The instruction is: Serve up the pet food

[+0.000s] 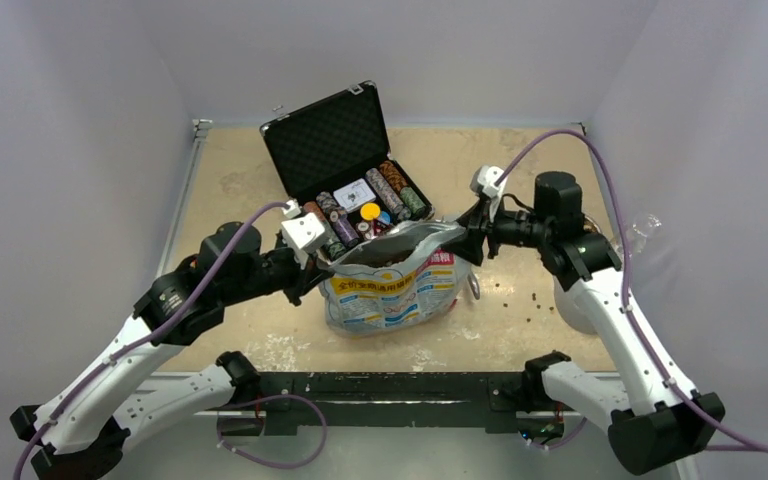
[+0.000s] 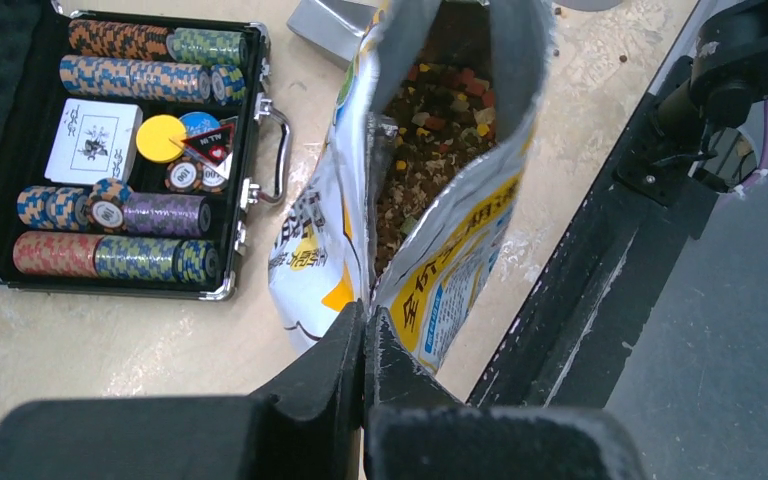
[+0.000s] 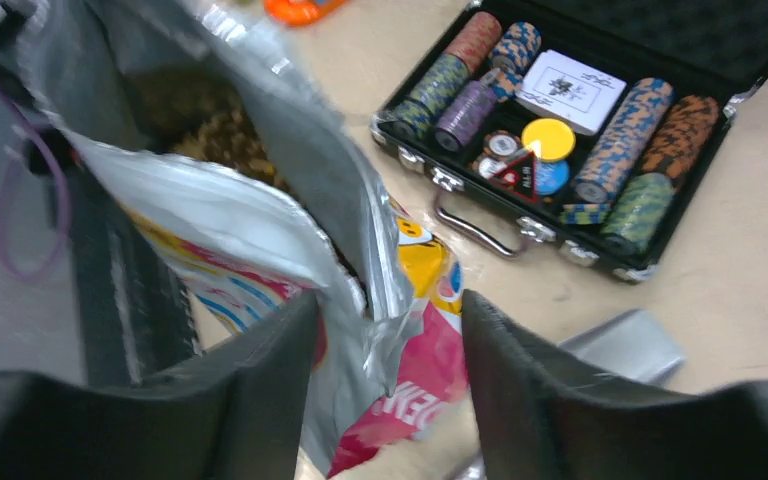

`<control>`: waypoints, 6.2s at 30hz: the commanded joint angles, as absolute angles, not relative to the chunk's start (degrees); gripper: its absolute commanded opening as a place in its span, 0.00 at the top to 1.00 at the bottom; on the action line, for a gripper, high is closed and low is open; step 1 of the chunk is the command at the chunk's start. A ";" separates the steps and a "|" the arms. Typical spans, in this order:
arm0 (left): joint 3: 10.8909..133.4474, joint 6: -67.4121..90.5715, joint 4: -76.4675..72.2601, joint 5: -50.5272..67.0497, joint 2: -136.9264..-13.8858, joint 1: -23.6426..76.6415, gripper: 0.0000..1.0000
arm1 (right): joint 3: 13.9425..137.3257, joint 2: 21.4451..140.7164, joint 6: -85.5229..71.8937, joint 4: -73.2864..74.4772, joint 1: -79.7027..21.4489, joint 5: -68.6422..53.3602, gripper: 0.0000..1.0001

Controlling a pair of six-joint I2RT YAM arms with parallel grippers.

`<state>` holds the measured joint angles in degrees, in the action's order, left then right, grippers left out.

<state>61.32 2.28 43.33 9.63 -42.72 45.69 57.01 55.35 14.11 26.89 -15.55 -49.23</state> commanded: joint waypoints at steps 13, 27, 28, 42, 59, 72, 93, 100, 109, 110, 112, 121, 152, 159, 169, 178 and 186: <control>66.44 3.29 36.94 4.95 -44.03 44.99 1.00 | 66.42 57.75 39.04 35.83 -30.05 -28.33 0.63; 62.23 7.66 33.74 -2.22 -38.63 44.91 1.00 | 65.04 48.95 42.56 39.42 -32.12 -32.85 0.28; 62.80 7.04 33.71 -1.29 -39.01 44.96 1.00 | 65.95 49.93 42.09 38.59 -34.64 -32.64 0.18; 64.49 8.37 33.59 5.83 -40.02 44.92 1.00 | 91.13 79.72 45.86 47.02 -56.77 -16.38 0.05; 65.48 9.23 35.65 0.26 -38.30 44.94 1.00 | 86.48 73.15 45.62 45.35 -57.65 1.91 1.00; 65.05 11.50 34.57 1.05 -38.12 44.97 1.00 | 89.83 82.54 42.41 37.07 -66.30 -3.71 0.54; 64.23 17.56 39.55 -6.37 -36.50 44.94 1.00 | 75.06 71.86 50.58 34.28 -58.82 -4.34 0.59; 68.56 22.44 44.33 -6.78 -39.33 44.91 1.00 | 77.10 75.21 52.98 35.31 -58.62 -6.78 0.85; 94.48 48.45 74.05 -10.18 -50.97 45.00 0.45 | 76.22 72.39 47.82 26.29 -59.15 -0.71 1.00; 96.86 50.89 76.38 -9.68 -51.78 44.97 0.42 | 76.21 72.54 47.55 26.19 -59.19 -0.32 1.00; 99.97 56.46 79.89 -9.60 -52.86 44.92 0.37 | 75.88 72.75 46.89 25.52 -59.43 0.96 1.00; 89.58 95.64 72.89 1.29 -54.34 44.94 0.29 | 73.24 68.34 46.84 26.30 -60.02 0.26 1.00; 62.84 118.66 58.67 -11.41 -46.91 48.34 1.00 | 58.61 58.82 40.96 16.45 -70.20 4.62 0.15; 68.46 116.31 60.13 -11.58 -49.34 48.01 1.00 | 68.36 68.34 49.20 19.20 -71.27 11.66 0.26; 70.90 117.62 65.32 -9.32 -51.31 47.72 1.00 | 76.52 69.50 45.12 41.08 -67.13 12.00 1.00; 74.16 115.22 70.26 -12.98 -51.64 47.59 1.00 | 74.00 66.68 46.50 44.41 -61.44 0.26 0.71; 73.94 113.57 69.35 -11.90 -51.70 47.55 1.00 | 81.52 74.17 45.33 45.10 -63.10 1.80 0.44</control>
<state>71.57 116.07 67.55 -8.43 -53.04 48.12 78.06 72.88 45.65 43.35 -62.46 0.54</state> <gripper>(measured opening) 0.023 0.544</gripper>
